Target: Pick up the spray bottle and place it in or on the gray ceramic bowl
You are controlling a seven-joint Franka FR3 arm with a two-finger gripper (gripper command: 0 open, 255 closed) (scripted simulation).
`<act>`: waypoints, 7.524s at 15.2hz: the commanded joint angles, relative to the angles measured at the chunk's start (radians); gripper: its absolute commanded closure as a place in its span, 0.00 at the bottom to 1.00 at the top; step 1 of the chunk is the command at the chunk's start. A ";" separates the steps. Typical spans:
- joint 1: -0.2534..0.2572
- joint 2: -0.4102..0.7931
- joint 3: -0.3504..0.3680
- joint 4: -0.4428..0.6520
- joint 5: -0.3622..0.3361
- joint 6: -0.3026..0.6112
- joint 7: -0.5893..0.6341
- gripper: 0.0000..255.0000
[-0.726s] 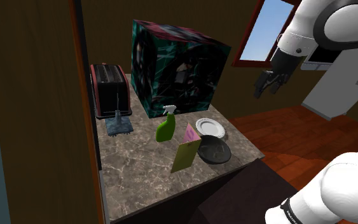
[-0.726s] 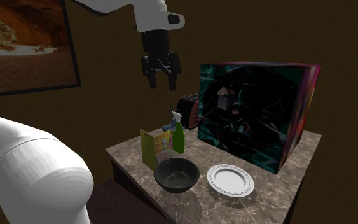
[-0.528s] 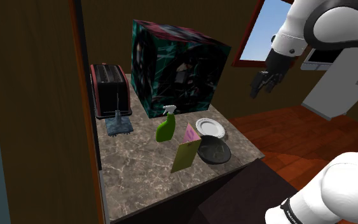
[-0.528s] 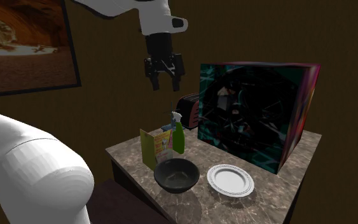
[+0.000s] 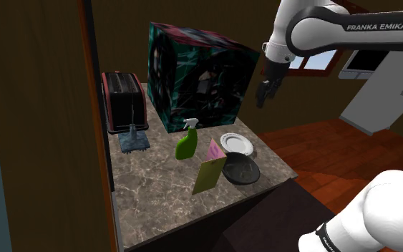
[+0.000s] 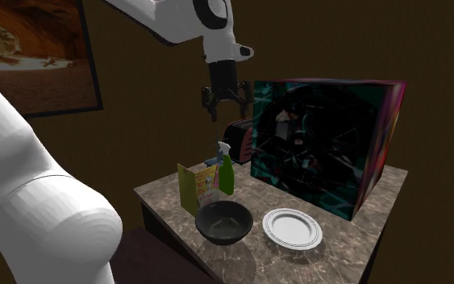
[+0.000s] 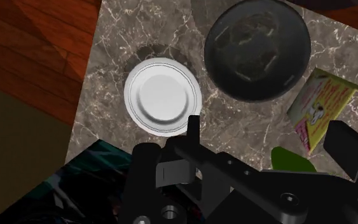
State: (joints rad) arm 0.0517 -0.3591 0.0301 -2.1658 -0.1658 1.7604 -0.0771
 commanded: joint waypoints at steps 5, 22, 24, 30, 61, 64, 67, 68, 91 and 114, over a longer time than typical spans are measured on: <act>0.034 0.264 0.022 0.176 -0.056 0.023 -0.152 0.00; 0.181 0.906 0.123 0.689 -0.276 -0.033 -0.508 0.00; 0.205 0.973 0.131 0.744 -0.304 -0.042 -0.550 0.00; 0.279 1.145 0.149 0.880 -0.380 -0.059 -0.669 0.00; 0.251 1.105 0.145 0.803 -0.385 -0.016 -0.673 1.00; 0.251 1.086 0.148 0.810 -0.380 -0.040 -0.685 1.00; 0.252 1.068 0.150 0.821 -0.376 -0.066 -0.697 1.00; 0.252 1.062 0.150 0.825 -0.374 -0.075 -0.701 1.00; 0.178 0.677 0.170 0.430 -0.332 -0.045 -0.735 1.00; 0.096 0.253 0.124 -0.263 -0.338 0.263 -0.729 1.00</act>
State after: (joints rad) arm 0.1482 -0.1135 0.1541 -2.4250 -0.5001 2.0138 -0.8125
